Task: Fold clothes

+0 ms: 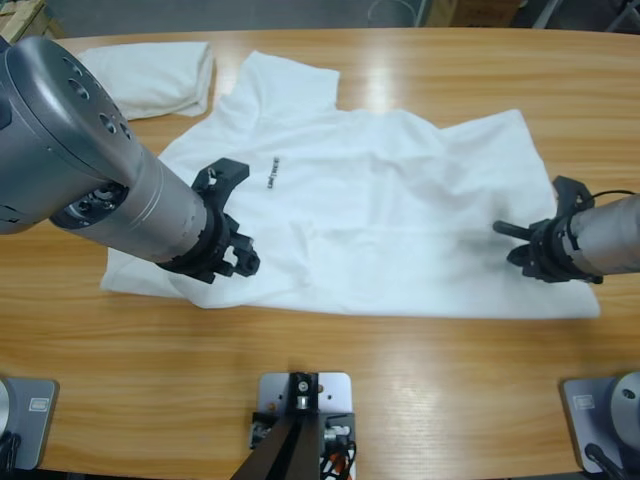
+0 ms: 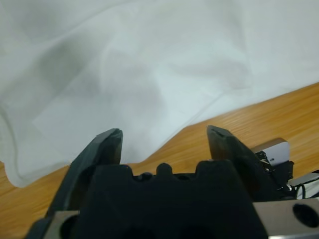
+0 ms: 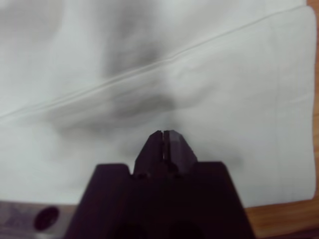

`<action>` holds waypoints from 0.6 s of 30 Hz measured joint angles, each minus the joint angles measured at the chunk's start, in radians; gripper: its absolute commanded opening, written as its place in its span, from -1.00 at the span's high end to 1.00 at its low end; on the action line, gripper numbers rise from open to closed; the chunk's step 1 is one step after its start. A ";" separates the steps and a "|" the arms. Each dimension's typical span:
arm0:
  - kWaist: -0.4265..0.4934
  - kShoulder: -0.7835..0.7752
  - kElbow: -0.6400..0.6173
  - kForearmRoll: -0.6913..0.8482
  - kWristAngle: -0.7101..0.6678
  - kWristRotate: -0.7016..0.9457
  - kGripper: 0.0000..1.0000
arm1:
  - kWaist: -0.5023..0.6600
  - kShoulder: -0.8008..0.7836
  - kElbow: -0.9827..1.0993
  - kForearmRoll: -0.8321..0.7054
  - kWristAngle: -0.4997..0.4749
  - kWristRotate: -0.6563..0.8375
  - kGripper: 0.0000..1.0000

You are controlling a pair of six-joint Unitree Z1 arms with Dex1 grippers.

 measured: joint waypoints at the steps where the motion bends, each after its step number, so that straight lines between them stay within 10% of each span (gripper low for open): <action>1: 0.000 0.007 0.000 0.000 0.000 0.000 -0.28 | -0.002 0.002 0.000 -0.004 0.000 0.000 1.00; 11: 0.000 0.056 0.090 -0.018 -0.001 -0.013 0.22 | -0.006 0.004 0.007 -0.039 0.005 -0.001 1.00; 18: 0.000 0.056 0.175 -0.078 -0.008 -0.026 0.22 | -0.012 0.027 0.016 -0.071 0.035 -0.019 1.00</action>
